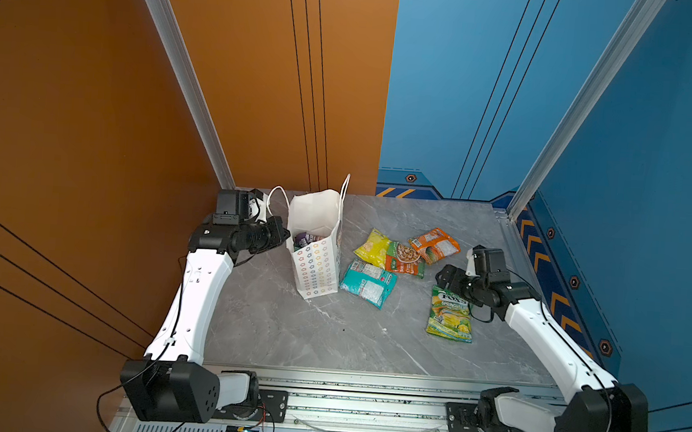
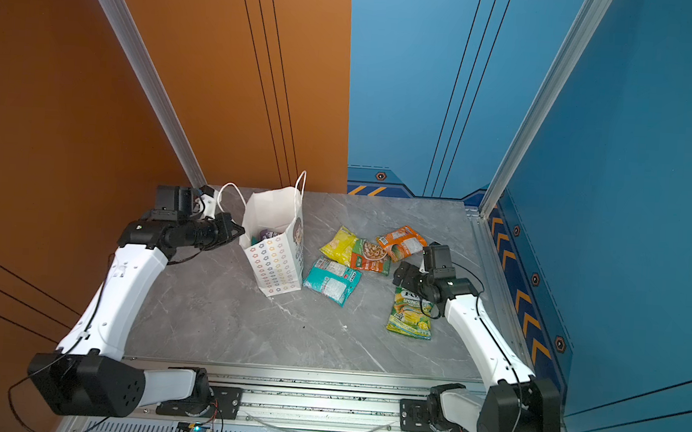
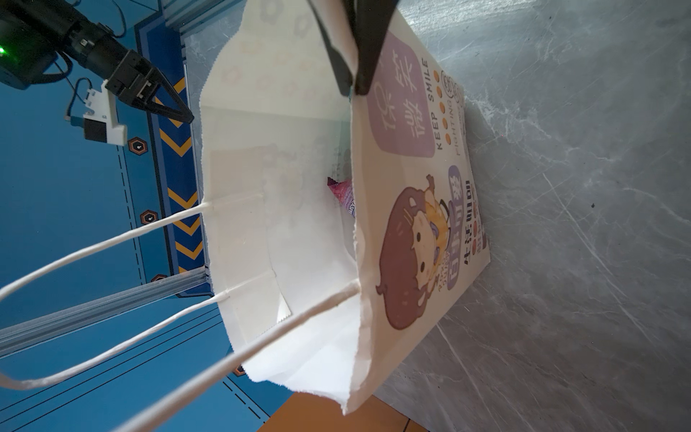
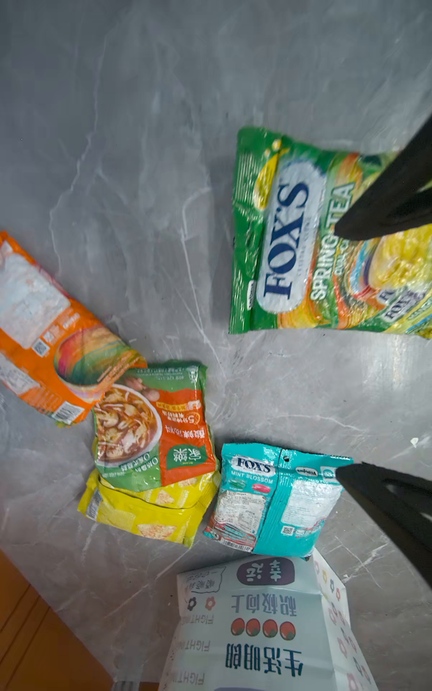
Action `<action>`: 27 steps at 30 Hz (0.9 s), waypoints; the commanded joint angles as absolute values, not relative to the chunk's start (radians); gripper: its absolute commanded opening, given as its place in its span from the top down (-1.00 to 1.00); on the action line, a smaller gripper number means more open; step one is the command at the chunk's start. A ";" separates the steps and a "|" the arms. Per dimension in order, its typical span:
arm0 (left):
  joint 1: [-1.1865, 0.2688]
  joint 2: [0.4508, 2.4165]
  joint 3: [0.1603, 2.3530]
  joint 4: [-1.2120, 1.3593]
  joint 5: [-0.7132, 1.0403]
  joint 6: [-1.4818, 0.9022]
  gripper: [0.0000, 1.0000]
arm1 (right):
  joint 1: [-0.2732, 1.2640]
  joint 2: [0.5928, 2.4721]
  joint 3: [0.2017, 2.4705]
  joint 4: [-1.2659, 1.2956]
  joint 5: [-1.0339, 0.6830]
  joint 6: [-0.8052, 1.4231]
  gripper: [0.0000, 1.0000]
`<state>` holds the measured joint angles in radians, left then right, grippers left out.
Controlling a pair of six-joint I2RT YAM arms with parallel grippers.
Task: Place the snacks into the paper bag
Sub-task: 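Withdraw the right gripper from the bag toward the green Fox's packet, then lower the right gripper and grasp the green Fox's Spring Tea packet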
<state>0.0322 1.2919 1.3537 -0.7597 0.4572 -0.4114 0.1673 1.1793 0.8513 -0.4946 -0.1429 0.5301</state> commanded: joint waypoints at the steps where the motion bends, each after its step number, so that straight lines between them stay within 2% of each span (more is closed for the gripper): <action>1: 0.038 1.271 1.336 -0.772 0.486 -0.408 1.00 | 0.098 1.096 0.773 -0.563 -0.113 0.575 -0.88; 9: 0.038 1.267 1.333 -0.771 0.488 -0.400 1.00 | -0.033 1.088 0.657 -0.528 -0.234 0.574 -0.78; 17: 0.041 1.257 1.324 -0.772 0.489 -0.400 0.99 | -0.049 1.147 0.589 -0.448 -0.267 0.581 -0.53; 27: 0.044 1.257 1.324 -0.772 0.488 -0.401 0.99 | -0.057 1.216 0.543 -0.367 -0.265 0.587 -0.42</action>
<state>0.0395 1.2770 1.3354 -0.7586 0.4576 -0.4110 -0.0490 1.1950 0.5591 -0.4114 -0.2573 0.5774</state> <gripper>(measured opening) 0.047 0.716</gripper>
